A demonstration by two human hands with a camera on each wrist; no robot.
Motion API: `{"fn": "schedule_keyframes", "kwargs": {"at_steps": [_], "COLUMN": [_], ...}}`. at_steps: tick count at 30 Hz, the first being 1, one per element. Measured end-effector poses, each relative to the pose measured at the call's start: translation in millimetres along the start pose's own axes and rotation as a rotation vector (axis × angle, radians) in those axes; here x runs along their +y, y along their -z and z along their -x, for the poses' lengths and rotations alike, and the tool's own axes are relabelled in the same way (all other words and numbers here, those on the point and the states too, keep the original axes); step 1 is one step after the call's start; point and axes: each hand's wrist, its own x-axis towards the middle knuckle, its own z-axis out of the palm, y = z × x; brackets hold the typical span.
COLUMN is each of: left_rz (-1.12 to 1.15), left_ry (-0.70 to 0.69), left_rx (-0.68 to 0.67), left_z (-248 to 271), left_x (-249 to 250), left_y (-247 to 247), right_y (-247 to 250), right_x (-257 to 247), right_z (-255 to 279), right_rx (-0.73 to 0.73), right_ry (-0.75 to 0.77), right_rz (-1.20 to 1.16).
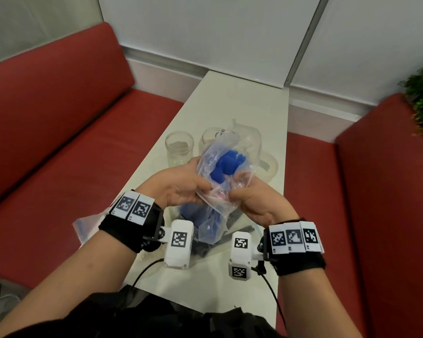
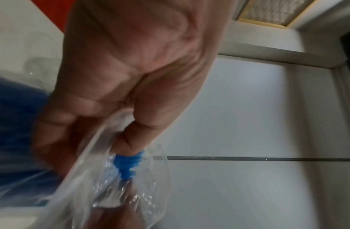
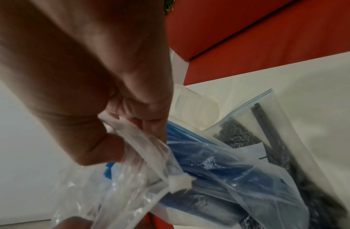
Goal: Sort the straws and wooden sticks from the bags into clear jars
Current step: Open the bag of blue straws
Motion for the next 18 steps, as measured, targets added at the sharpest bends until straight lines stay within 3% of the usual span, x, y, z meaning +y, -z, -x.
{"fn": "schedule_keyframes", "kwargs": {"at_steps": [2,4,7,11,13,18], "left_rz": [0.082,0.177,0.303,0.293,0.307,0.316], "left_ry": [0.017,0.028,0.09,0.141,0.15,0.158], "left_rx": [0.071,0.054,0.106,0.2,0.209,0.192], "left_z": [-3.2,-6.0,-12.3,-17.8,-19.0,-21.2], "left_x": [-5.1,-8.2,-14.8,-23.7,-25.6,-23.3], "left_y": [-0.2,1.3,3.7,9.8,12.0,15.5], "right_y": [-1.3,-1.2,3.9,12.0,16.4,28.1], "right_x": [2.3,8.1,18.7,19.7,20.7,29.8], "right_z": [-1.8,-7.7,-16.1,-16.9,-16.5,-22.5], "right_rx": [0.023,0.073,0.199,0.357,0.455,0.66], "right_ry": [0.019,-0.008,-0.189,-0.293,-0.263,-0.016], "right_rz": [-0.05,-0.162,-0.345,-0.259,-0.209,-0.025]}}
